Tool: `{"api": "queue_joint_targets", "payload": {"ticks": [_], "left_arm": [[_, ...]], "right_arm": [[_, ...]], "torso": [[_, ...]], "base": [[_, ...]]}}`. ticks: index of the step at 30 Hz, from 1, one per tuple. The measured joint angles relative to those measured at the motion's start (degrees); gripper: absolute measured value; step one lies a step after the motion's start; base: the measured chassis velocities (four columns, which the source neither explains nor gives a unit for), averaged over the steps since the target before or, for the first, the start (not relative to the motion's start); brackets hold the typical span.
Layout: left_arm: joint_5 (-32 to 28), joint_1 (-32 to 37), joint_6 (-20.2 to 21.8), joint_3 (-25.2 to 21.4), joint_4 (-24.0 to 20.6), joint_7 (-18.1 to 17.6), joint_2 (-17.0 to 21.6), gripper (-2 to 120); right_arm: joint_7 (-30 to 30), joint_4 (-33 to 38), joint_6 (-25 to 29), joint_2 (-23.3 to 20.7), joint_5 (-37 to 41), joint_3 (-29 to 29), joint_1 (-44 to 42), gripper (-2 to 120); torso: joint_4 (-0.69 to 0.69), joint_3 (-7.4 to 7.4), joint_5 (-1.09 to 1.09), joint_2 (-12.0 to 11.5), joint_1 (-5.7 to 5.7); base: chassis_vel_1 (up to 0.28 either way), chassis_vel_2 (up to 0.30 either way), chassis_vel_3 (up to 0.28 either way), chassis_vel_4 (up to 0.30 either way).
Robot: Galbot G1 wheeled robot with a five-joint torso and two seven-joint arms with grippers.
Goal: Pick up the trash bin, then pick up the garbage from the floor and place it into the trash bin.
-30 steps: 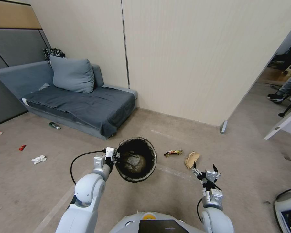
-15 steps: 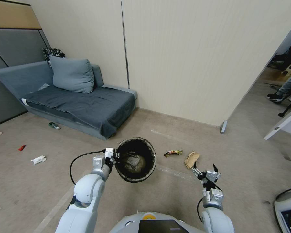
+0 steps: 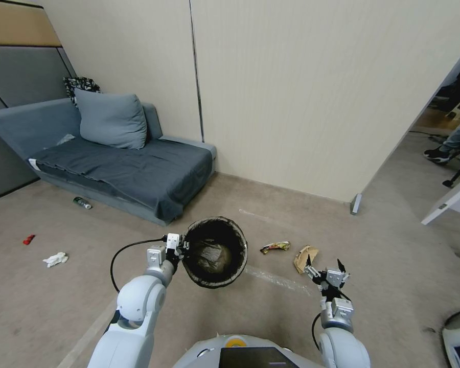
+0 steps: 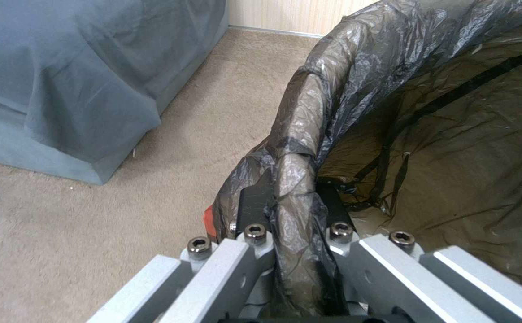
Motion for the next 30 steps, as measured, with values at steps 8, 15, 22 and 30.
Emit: {"api": "queue_joint_targets", "payload": {"ticks": [8,15,22,30], "left_arm": [[0.03,0.02,-0.06,-0.12,0.00,0.14,0.01,1],[0.04,0.01,-0.14,-0.08,0.00,0.19,0.01,1],[0.04,0.02,-0.17,-0.04,0.00,0.25,0.01,1],[0.04,0.02,-0.18,-0.04,-0.04,0.36,0.10,1]], "right_arm": [[0.03,-0.05,0.01,0.00,-0.02,0.03,0.00,100],[0.05,-0.09,0.04,0.00,-0.05,0.07,-0.01,100],[0.07,-0.11,0.07,0.00,-0.07,0.07,-0.03,100],[0.08,-0.14,0.09,0.00,-0.09,0.08,-0.04,100]], "torso": [[0.00,0.00,0.00,0.00,0.00],[0.00,0.00,0.00,0.00,0.00],[0.00,0.00,0.00,0.00,0.00],[0.00,0.00,0.00,0.00,0.00]], "base": [[-0.068,0.061,0.075,-0.068],[-0.074,0.065,0.068,-0.065],[-0.061,0.066,0.053,-0.084],[-0.055,0.066,0.066,-0.056]]}}
